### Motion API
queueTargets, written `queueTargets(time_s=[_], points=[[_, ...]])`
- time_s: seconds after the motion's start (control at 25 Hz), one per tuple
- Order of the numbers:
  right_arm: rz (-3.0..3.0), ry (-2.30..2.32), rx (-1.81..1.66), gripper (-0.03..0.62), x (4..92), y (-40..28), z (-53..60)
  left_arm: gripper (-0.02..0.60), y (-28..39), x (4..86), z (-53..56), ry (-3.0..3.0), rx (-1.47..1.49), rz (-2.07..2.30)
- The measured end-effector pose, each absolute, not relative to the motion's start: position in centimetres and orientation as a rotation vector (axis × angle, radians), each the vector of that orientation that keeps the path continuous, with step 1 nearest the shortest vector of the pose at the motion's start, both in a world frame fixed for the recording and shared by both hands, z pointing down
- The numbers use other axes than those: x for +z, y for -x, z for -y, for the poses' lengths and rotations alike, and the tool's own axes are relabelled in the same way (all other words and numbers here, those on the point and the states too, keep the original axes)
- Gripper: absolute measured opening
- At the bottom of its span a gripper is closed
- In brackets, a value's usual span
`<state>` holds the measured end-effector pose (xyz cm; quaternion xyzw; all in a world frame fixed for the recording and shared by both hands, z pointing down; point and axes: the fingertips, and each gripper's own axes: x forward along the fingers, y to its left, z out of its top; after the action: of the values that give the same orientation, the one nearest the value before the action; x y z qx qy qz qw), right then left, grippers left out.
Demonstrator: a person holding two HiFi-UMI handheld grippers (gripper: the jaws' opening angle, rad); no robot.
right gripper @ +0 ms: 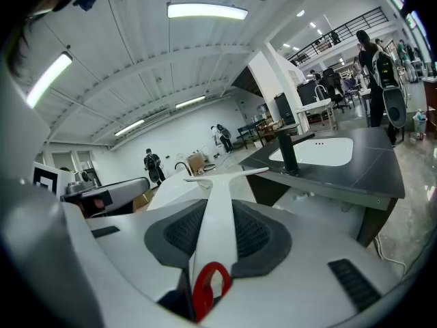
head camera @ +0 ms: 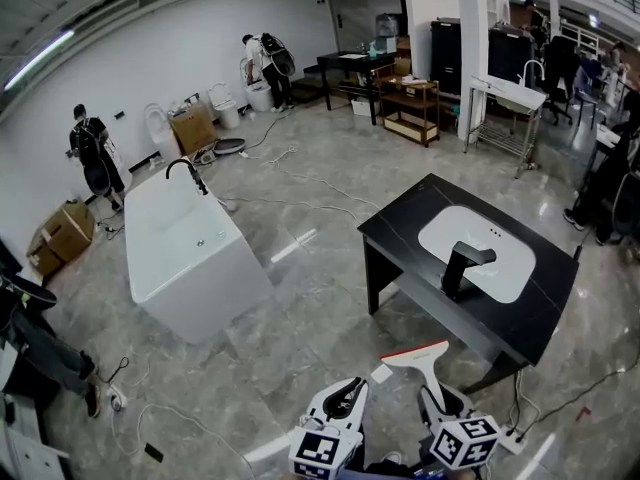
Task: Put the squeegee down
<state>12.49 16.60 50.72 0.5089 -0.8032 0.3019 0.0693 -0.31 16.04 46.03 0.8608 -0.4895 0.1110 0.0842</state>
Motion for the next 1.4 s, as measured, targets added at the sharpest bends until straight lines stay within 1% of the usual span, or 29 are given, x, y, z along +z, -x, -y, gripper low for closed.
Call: queueTargets(time_s=[0.24, 0.64, 1.0, 1.4], points=[[2.369, -1.569, 0.949, 0.114, 51.5, -10.9, -11.1, 0.039, 1.9, 46.4, -9.8, -2.584, 0.329, 1.404], [2.321, -1.593, 0.93, 0.114, 51.8, -7.0, -1.0, 0.039, 6.9, 46.3, 1.7, -2.615, 0.358, 1.387], [2.27, -1.695, 0.897, 0.114, 50.0, -4.2, 4.2, 0.039, 9.7, 44.8, 7.9, -2.687, 0.331, 1.299], [2.226, -1.803, 0.82, 0.114, 48.4, -2.6, 6.9, 0.039, 9.8, 44.8, 11.2, -2.774, 0.279, 1.138]])
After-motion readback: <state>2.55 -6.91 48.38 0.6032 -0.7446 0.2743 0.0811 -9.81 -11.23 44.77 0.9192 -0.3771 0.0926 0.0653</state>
